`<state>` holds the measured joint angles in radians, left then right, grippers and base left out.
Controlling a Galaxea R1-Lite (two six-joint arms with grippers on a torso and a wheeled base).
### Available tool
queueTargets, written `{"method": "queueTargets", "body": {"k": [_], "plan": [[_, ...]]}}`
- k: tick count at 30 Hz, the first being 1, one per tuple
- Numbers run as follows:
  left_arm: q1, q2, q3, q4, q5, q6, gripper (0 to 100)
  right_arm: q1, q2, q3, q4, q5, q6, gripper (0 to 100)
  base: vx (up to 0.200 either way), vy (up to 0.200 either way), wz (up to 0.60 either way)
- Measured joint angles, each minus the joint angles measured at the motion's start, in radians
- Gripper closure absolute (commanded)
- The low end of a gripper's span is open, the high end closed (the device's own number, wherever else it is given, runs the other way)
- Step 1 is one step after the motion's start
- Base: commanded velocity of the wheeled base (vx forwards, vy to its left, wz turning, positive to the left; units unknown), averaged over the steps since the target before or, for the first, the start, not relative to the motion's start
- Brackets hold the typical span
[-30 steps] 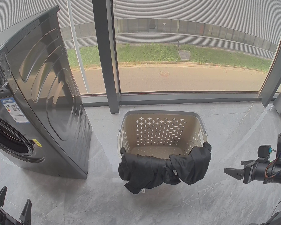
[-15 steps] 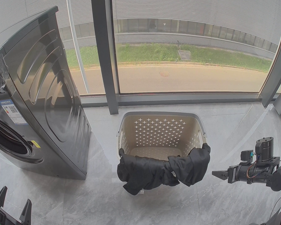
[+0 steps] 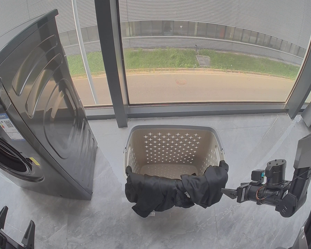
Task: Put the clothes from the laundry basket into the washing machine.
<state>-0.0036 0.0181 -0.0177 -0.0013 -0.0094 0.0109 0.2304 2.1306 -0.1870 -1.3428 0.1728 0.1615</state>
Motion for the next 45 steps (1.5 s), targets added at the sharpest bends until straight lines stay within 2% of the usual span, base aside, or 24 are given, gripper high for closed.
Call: {"method": "queueTargets", "body": {"k": [7,19,34,35,45], "plan": [[0.001,0.0,0.0,0.0,0.0,0.0,0,0.05,0.16,-0.016,-0.147,-0.003,-0.003,0,0.0,0.0,0.0],[0.0,0.0,0.0,0.0,0.0,0.0,0,0.082,0.24,-0.126,-0.157,0.0,0.011,0,0.0,0.0,0.0],[0.0,0.0,0.0,0.0,0.001,0.0,0,0.111,0.25,-0.196,-0.164,0.0,0.036,0,0.0,0.0,0.0],[0.0,0.0,0.0,0.0,0.001,0.0,0,0.111,0.251,-0.198,-0.165,0.0,0.037,100,0.0,0.0,0.0],[0.0,0.0,0.0,0.0,0.0,-0.001,0,0.113,0.254,-0.208,-0.179,0.0,0.043,100,0.0,0.0,0.0]]}}
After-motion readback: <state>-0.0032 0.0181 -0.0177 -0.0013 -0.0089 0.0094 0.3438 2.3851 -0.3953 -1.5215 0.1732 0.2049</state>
